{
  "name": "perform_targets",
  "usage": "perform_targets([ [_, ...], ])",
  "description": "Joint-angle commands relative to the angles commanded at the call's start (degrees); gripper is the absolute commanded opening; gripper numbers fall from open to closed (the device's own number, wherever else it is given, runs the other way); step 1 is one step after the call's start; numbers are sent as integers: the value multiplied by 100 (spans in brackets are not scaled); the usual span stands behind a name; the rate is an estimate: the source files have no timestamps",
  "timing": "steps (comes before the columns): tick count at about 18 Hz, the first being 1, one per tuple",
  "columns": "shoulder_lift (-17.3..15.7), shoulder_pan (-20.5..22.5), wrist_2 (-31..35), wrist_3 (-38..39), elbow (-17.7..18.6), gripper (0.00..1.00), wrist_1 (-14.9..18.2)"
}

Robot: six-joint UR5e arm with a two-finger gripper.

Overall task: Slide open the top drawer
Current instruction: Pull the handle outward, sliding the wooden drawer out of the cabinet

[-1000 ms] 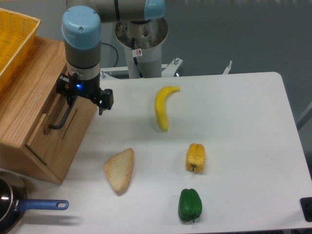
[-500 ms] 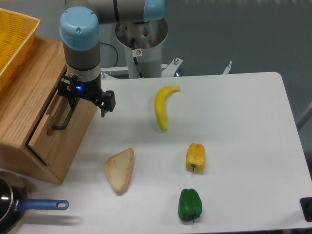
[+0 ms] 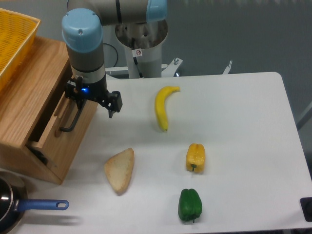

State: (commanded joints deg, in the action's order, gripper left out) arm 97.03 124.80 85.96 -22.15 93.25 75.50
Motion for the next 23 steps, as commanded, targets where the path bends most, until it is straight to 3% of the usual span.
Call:
perform_targets([
  [13,-9,475,9,-26,-26,100,35],
  [23,35,932,0,-747,-132,100,184],
])
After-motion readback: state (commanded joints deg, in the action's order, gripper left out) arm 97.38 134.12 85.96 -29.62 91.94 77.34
